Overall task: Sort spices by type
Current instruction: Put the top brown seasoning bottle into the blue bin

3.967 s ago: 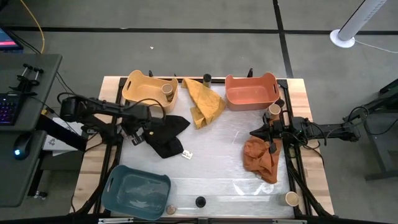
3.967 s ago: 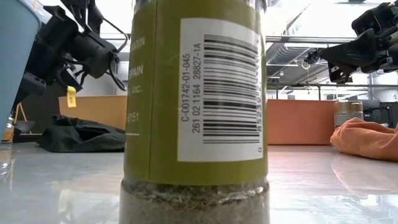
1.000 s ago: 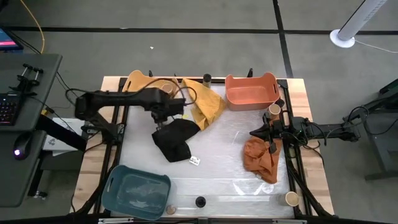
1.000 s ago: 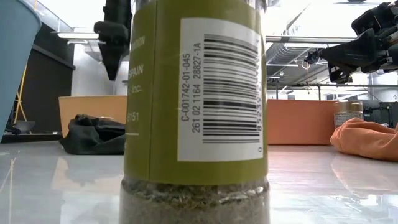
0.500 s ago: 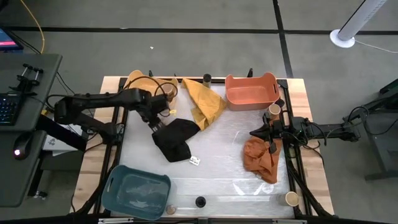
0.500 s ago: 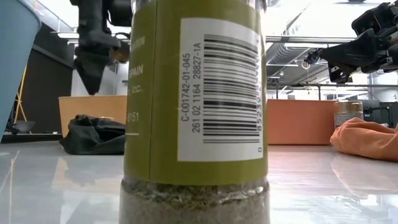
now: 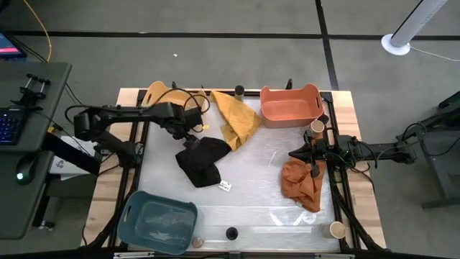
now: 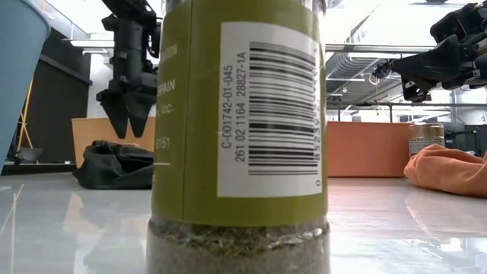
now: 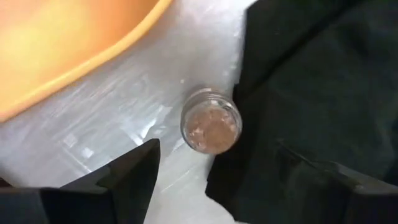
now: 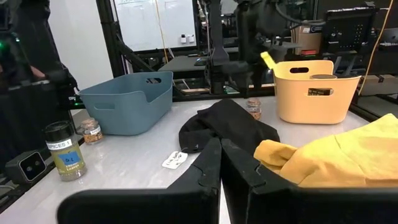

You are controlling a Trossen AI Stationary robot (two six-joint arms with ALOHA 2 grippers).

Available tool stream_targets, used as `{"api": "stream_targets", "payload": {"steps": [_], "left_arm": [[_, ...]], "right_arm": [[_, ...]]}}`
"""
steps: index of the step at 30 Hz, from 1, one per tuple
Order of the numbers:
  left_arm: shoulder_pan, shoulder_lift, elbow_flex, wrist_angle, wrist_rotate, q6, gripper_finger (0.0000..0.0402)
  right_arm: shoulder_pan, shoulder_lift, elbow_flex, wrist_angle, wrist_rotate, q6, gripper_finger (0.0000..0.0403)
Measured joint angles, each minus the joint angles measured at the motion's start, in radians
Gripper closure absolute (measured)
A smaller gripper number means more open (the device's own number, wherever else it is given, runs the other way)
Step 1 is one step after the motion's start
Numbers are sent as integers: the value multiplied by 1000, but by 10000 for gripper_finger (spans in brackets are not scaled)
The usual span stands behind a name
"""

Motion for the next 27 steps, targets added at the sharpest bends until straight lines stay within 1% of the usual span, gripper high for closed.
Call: {"api": "stream_targets", "payload": {"steps": [5,8,13,16,18,20,25,26,27], "left_arm": [[-32,45,0,39,-41,-118,101],[-42,73,0,46,-43,-180,101],[-48,116,0,59,-60,-193,104],[-48,140,0,61,-74,-179,116],[-48,151,0,57,-76,-166,133],[-48,155,0,54,-77,-158,159],[-46,146,1,50,-79,-143,256],[-44,140,1,48,-79,-130,272],[-42,132,0,47,-79,-121,276]], "right_arm": [[0,0,0,0,0,0,402],[0,0,0,0,0,0,402],[0,0,0,0,0,0,402],[0,0,0,0,0,0,402],[0,0,0,0,0,0,402],[0,0,0,0,0,0,402],[0,0,0,0,0,0,402],[0,0,0,0,0,0,402],[0,0,0,0,0,0,402]]}}
